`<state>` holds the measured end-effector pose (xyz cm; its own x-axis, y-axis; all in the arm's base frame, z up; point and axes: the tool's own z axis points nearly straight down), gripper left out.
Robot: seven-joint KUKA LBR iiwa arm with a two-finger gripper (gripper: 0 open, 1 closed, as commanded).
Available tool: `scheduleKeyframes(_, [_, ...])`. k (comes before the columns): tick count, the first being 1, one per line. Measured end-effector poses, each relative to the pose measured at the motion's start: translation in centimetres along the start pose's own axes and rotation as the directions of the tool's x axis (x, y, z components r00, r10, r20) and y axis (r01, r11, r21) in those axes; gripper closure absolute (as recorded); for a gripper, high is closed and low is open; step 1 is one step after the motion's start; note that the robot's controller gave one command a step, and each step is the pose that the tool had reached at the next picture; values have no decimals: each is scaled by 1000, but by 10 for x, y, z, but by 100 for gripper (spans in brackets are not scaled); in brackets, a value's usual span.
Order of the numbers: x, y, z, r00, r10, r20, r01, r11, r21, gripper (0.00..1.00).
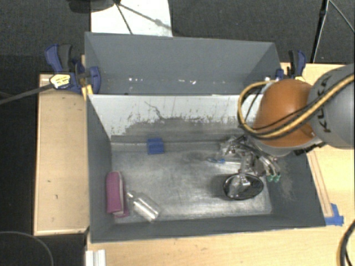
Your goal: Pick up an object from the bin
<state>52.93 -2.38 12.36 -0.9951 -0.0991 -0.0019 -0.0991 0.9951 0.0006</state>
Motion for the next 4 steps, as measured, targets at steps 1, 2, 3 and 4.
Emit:
scheduleKeyframes(1, [14, -35, 53, 999, 38, 4, -38, 999, -2, 0])
scheduleKeyframes(2, [-10, -99, 28, 999, -38, -8, 38, 999, -2, 0])
scheduleKeyframes(3, [-36, -85, 5, 997, 73, -7, -73, 997, -1, 0])
scheduleKeyframes(4, [-43, -111, 43, 999, 51, -10, -51, 999, -3, 0])
